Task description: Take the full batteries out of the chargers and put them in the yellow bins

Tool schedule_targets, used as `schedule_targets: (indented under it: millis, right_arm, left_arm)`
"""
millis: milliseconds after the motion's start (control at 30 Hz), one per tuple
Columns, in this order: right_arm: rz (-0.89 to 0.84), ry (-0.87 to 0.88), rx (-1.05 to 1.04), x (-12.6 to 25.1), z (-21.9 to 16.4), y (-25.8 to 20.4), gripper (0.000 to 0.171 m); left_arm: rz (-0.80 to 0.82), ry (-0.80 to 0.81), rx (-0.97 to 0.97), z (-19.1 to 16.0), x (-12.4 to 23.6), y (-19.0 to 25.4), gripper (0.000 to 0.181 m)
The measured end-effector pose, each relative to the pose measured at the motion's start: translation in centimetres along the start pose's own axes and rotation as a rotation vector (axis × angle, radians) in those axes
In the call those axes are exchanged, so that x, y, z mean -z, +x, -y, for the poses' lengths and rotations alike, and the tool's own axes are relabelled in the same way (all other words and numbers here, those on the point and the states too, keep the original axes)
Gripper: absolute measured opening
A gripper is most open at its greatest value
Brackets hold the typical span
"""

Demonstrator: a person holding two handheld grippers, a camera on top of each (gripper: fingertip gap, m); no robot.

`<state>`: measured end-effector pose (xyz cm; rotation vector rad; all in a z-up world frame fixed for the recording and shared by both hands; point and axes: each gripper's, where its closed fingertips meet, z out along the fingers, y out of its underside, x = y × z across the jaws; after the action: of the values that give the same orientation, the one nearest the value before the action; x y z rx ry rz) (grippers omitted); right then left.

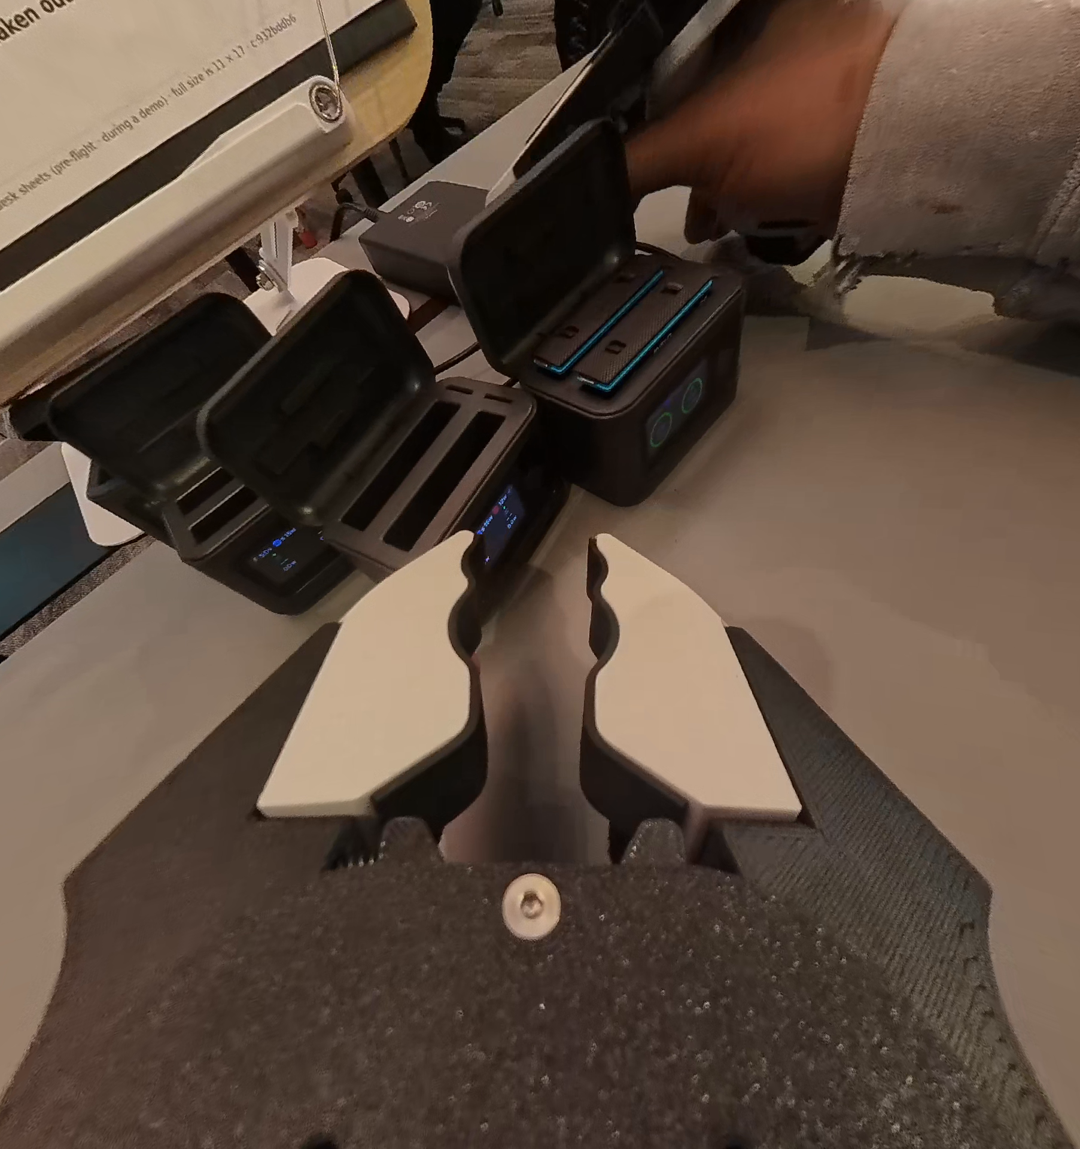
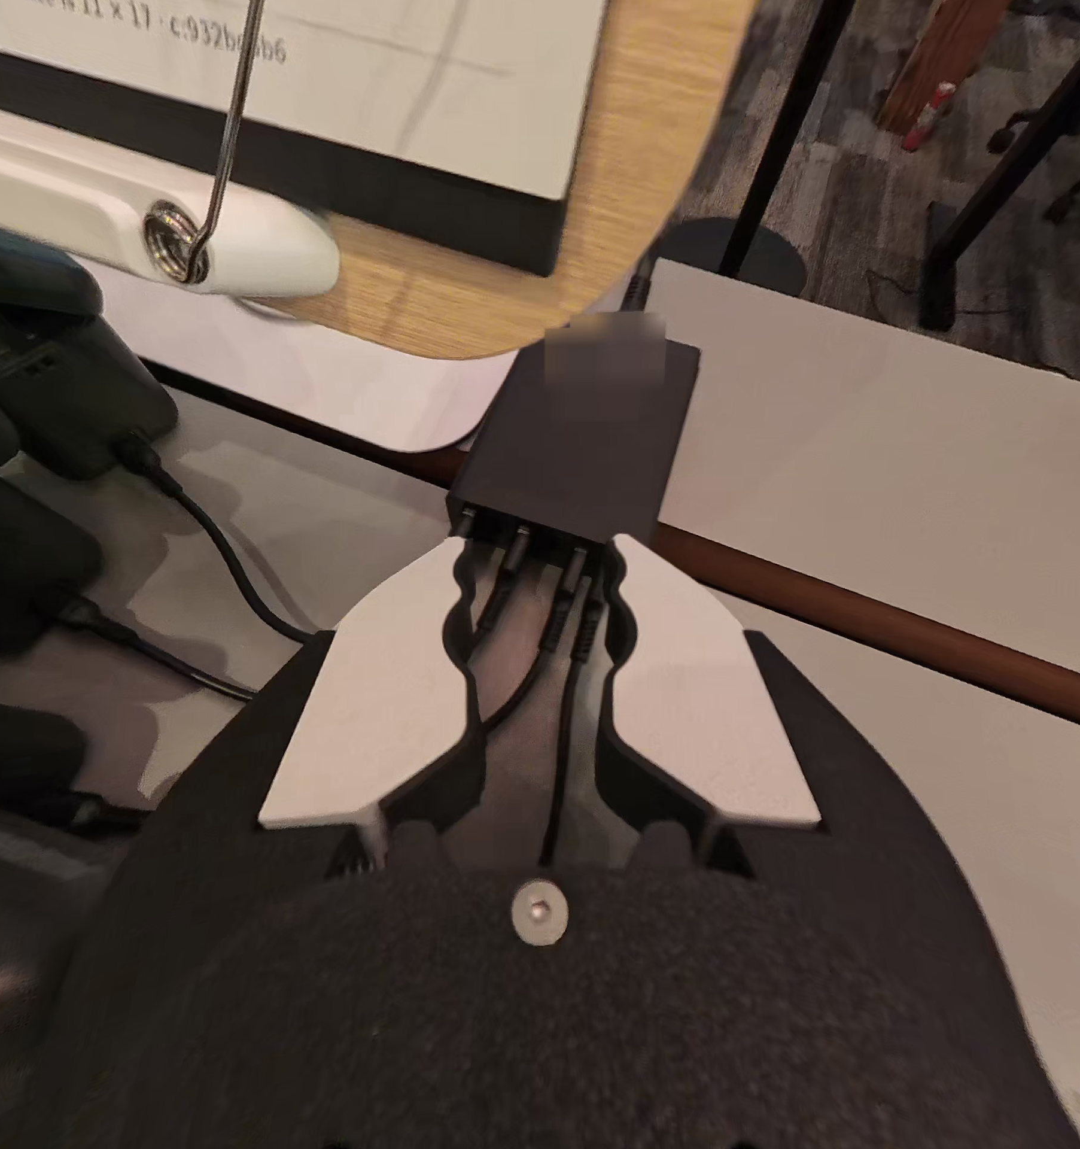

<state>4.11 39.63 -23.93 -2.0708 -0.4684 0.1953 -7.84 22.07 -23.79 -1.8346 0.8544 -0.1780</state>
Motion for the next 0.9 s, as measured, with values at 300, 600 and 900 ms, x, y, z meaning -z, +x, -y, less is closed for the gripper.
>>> schedule_targets:
  millis: [300,600,900]
  right_arm:
    - [0.335,0.234,-0.072,6.9,2.4,-1.9,0.072]
    - [0.597,0.132,0.299,12.6,-3.5,-7.8,0.086]
    - [0.545,-0.008,0.387,10.1,-5.4,-8.9,0.097]
  left_arm:
    - [-0.021,0.007,0.013,0.1,0.0,0.1,0.034]
    - [-0.130,0.022,-0.005,1.2,-1.1,2.1,0.041]
    - [-0.152,0.001,-0.011,1.5,-2.1,2.9,0.043]
